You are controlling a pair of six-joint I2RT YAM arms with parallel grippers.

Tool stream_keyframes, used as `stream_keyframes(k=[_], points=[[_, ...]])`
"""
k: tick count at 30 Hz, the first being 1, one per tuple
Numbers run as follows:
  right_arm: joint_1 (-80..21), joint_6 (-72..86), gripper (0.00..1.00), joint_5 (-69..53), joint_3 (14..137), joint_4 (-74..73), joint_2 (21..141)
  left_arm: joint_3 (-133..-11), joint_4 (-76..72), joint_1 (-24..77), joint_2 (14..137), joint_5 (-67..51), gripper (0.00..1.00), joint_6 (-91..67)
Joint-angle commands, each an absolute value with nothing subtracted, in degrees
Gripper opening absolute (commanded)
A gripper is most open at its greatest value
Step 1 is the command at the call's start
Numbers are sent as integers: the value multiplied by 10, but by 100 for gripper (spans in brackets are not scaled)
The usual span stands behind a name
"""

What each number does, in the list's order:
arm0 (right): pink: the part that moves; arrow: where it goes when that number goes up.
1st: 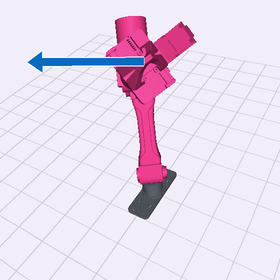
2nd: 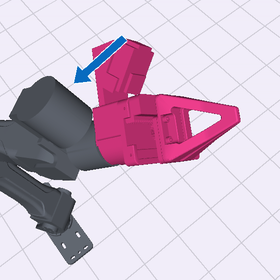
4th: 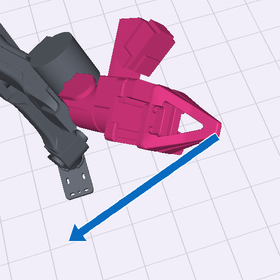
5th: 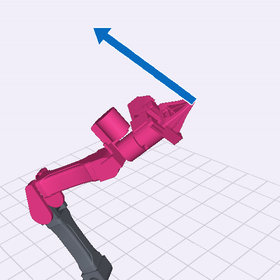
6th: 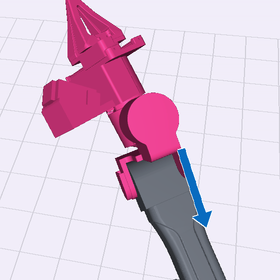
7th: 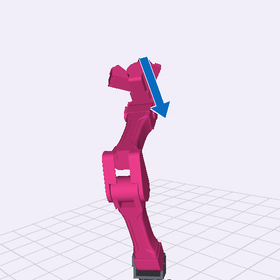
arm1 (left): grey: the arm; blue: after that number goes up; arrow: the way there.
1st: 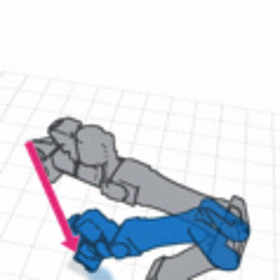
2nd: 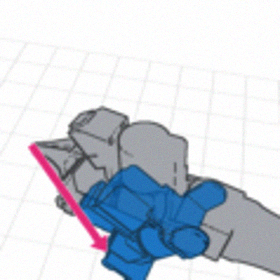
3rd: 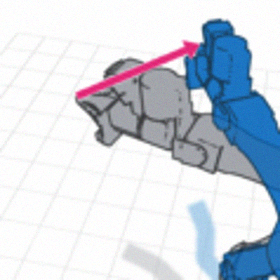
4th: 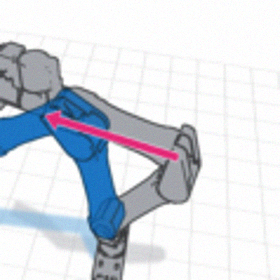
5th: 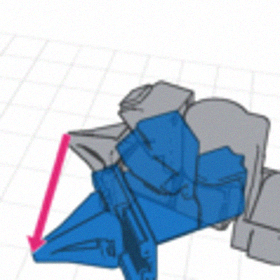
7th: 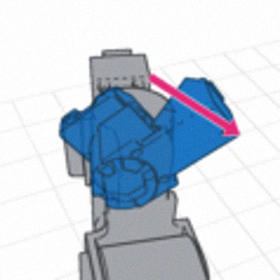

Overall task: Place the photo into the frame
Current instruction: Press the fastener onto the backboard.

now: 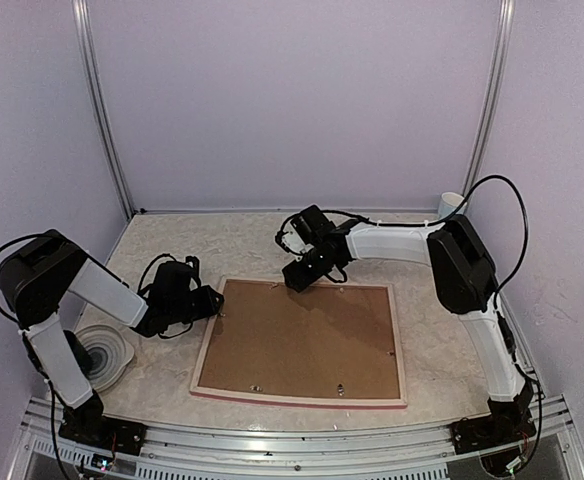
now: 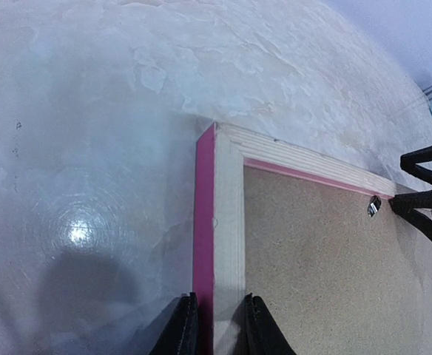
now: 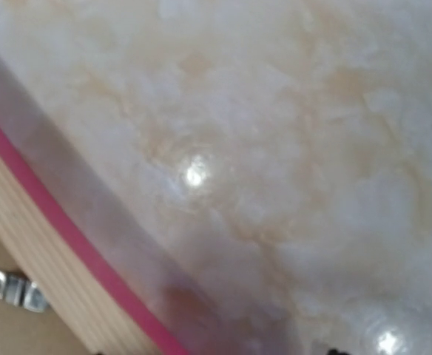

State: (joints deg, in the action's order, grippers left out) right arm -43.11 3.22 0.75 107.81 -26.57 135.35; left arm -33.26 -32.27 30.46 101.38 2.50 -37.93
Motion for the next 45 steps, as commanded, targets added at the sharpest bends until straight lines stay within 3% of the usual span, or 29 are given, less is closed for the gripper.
stream_keyframes(k=[1, 31, 45], points=[[-419, 5, 63, 14, 1066, -297, 1347, -313, -262, 303, 1038, -13, 19, -395], [-473, -20, 63, -15, 1177, -269, 1439, -314, -271, 302, 1045, -37, 18, -390], [-435, 27, 66, 22, 1070, -274, 1320, -311, -271, 297, 1039, -35, 19, -392]])
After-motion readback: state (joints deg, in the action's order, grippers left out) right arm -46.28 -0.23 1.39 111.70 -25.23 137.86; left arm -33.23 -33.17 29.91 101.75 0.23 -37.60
